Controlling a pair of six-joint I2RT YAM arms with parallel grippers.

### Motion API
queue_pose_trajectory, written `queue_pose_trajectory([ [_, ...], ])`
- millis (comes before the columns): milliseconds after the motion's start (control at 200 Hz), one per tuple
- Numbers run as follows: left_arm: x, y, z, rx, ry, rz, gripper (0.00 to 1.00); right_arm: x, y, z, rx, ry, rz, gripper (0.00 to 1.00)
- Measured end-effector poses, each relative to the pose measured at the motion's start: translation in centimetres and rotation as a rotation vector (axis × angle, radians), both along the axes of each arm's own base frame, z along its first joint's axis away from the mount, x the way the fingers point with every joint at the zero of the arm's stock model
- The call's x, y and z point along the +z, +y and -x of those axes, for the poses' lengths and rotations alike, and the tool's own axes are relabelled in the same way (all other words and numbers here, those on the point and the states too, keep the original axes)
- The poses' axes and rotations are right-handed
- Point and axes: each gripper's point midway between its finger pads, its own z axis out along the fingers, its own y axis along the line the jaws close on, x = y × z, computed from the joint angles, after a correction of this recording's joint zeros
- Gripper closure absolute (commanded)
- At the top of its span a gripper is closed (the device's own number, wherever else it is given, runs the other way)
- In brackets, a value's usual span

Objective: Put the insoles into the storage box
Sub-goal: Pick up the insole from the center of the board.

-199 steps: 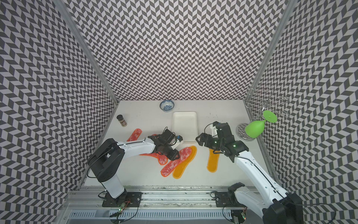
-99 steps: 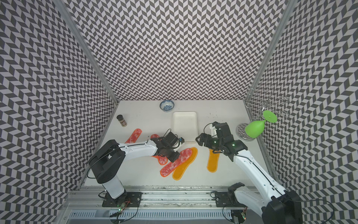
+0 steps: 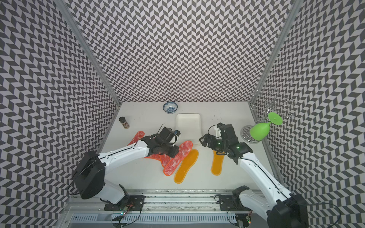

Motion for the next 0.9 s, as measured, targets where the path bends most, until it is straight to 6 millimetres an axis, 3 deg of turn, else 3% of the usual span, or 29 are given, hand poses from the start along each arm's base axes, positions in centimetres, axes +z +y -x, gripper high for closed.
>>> queue_pose_trajectory([
  [225, 6.9, 2.1, -2.4, 0.279, -0.102, 0.193, 1.00, 2.4, 1.4, -1.0, 0.001, -0.051, -0.115, 0.13],
  [361, 9.9, 3.1, -3.9, 0.460, -0.131, 0.332, 1.00, 4.7, 2.9, -1.7, 0.029, -0.117, -0.206, 0.16],
  [656, 10.7, 3.7, -5.3, 0.696, -0.074, 0.472, 1.00, 6.4, 9.3, -2.5, 0.189, -0.175, -0.310, 0.28],
  [901, 10.6, 3.6, -5.7, 0.716, -0.081, 0.475, 1.00, 5.0, 12.9, -2.9, 0.283, -0.149, -0.330, 0.56],
])
